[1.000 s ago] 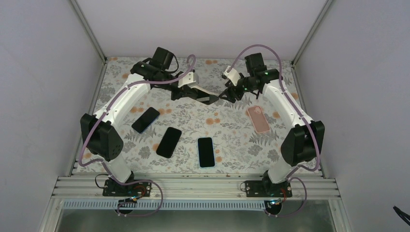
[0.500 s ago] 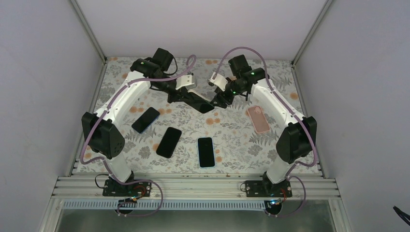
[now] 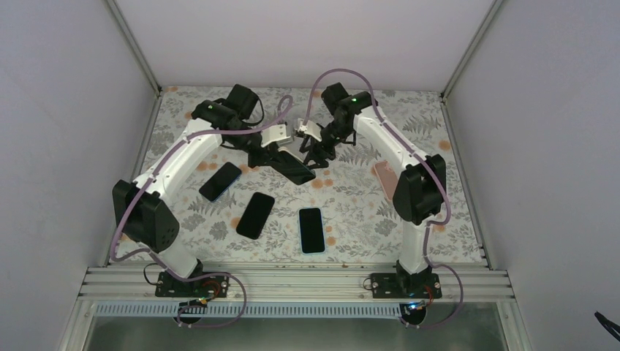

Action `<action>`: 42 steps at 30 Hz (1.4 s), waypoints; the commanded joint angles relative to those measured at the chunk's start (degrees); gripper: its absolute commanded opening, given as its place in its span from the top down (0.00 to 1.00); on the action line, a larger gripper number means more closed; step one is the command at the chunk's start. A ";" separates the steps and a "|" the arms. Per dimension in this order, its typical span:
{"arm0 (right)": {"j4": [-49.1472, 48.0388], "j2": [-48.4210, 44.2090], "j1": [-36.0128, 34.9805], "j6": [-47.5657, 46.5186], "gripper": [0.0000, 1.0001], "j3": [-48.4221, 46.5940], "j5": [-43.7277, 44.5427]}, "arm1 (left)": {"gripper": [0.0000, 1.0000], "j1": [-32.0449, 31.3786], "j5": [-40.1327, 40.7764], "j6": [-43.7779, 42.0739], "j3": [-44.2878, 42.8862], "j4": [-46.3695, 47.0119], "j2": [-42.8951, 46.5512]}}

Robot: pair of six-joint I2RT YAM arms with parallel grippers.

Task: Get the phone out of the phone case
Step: Remove the phone case from the phone.

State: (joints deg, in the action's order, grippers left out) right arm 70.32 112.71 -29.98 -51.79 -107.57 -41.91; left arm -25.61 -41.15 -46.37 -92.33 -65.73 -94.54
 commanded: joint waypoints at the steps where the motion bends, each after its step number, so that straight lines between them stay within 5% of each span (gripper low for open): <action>1: 3.37 -1.82 -12.58 0.90 0.23 -4.88 -32.56 | 0.98 -2.91 0.86 7.08 0.86 33.34 -1.61; 4: 3.33 -1.77 -14.95 2.19 0.24 -5.97 -33.80 | 0.98 -3.00 3.25 8.36 2.10 38.14 -2.21; 6: 3.03 -1.64 -16.14 4.14 0.35 -7.06 -33.20 | 0.98 -3.00 4.18 8.11 1.26 38.34 -3.55; 9: -0.82 -2.53 -16.08 9.82 0.62 -7.43 -30.12 | 0.97 -2.87 5.38 7.38 0.05 37.54 -5.09; 10: -1.98 -2.96 -15.90 11.45 0.86 -7.32 -28.67 | 0.92 -2.79 5.70 7.09 0.03 37.44 -5.06; 11: -3.02 -3.59 -15.48 13.25 0.96 -6.73 -27.70 | 0.81 -2.71 6.05 7.15 0.26 37.65 -4.83; 14: -6.98 -7.01 -12.84 16.51 0.97 -3.31 -25.62 | 0.36 -2.61 6.77 6.74 -0.25 36.04 -3.88; 18: -12.90 -12.70 -4.49 21.52 0.97 1.87 -21.63 | 0.01 -1.76 10.28 7.91 2.27 36.85 0.31; 22: -14.79 -15.10 5.77 24.33 0.97 2.42 -17.40 | 0.00 -1.29 18.30 9.64 15.34 51.05 10.29; 26: -29.07 -16.89 12.19 39.53 0.97 4.31 -7.47 | 0.00 -3.81 25.43 10.20 22.47 61.23 16.39; 33: -48.01 -16.83 11.93 56.59 0.97 5.59 10.71 | 0.00 -13.51 41.67 9.60 21.41 71.82 12.82; 42: -48.41 -13.35 9.19 59.38 0.97 0.43 20.56 | 0.00 -16.23 48.79 9.97 15.82 81.59 3.71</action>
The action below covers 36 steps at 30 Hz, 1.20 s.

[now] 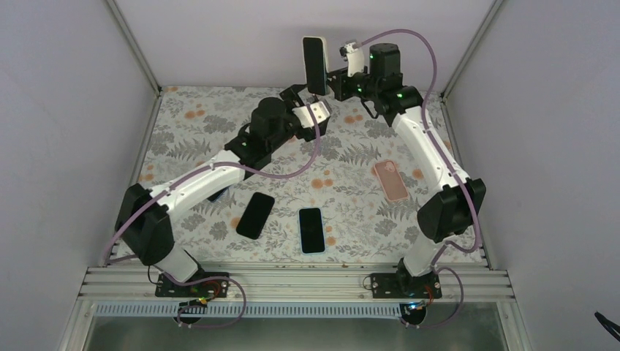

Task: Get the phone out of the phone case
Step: Remove the phone case from the phone.

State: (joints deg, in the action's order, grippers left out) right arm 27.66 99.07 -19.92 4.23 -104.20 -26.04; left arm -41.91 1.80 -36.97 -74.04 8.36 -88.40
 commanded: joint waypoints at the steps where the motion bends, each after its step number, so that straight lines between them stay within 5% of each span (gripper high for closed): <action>1: -5.81 0.19 -1.09 3.39 0.97 -2.96 4.98 | 0.00 0.07 6.15 0.52 -2.61 8.27 -2.93; 11: -5.95 -0.38 -2.19 2.81 0.97 -2.77 5.97 | 0.00 0.67 12.99 -0.36 -1.42 16.52 -5.84; 36: -6.09 -0.39 -3.78 2.41 0.97 -2.55 5.87 | 0.04 2.47 12.21 2.16 -1.59 18.50 -7.63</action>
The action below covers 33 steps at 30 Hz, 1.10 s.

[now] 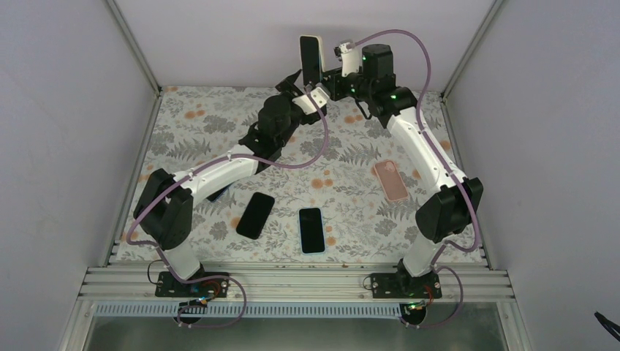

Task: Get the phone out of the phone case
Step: Remove the phone case from the phone.

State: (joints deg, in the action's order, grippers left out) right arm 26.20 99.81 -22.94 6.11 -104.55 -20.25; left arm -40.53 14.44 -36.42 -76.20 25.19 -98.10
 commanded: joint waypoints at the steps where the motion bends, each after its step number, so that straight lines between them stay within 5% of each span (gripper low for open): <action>1: -4.57 -1.19 -0.83 0.40 0.97 -2.15 0.26 | 0.04 1.29 -0.51 1.82 0.57 1.50 2.23; 33: -4.01 -0.54 -1.55 -0.50 0.97 -1.97 0.01 | 0.04 1.96 -1.02 2.59 0.27 0.30 2.88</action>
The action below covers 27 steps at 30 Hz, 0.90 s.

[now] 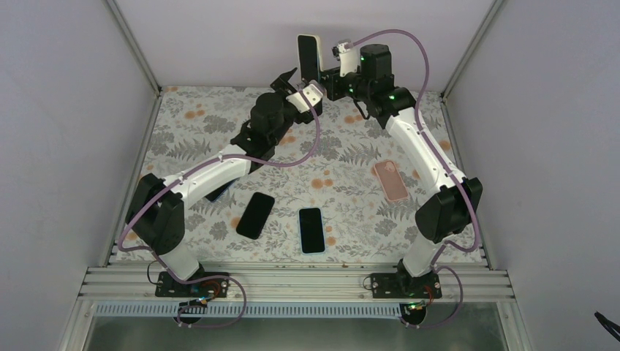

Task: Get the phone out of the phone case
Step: Remove the phone case from the phone.

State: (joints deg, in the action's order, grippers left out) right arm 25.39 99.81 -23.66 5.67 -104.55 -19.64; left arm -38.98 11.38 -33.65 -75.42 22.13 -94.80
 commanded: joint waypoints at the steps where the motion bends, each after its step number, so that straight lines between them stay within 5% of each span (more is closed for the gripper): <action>1: -3.16 -0.62 -1.04 0.06 0.97 -2.04 -0.60 | 0.04 0.34 4.32 -0.71 -0.47 4.76 -0.84; 6: -3.00 -1.08 -2.66 -0.18 0.97 -1.71 -0.16 | 0.06 -0.06 15.89 -6.97 -0.52 14.70 -3.67; 14: -3.59 -1.70 -5.90 -0.82 0.97 1.06 0.72 | 0.08 0.58 23.49 -13.62 -0.72 28.34 -7.03; 18: -4.06 -1.88 -6.42 -0.94 0.97 3.66 -1.11 | 0.11 1.60 22.74 -19.44 2.13 41.12 -7.08; 21: -5.10 -1.24 -7.04 -0.69 0.97 5.89 -4.20 | 0.27 1.42 21.21 -24.44 2.65 50.52 -8.91; 27: -4.03 2.06 -9.62 -1.15 0.97 5.25 -10.42 | 0.35 0.46 18.37 -28.15 -0.31 54.00 -12.84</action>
State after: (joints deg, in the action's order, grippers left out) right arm 11.92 99.88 -27.35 6.52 -100.82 -18.59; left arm -40.10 27.42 -52.34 -71.35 66.22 -105.80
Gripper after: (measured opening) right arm 0.064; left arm 0.654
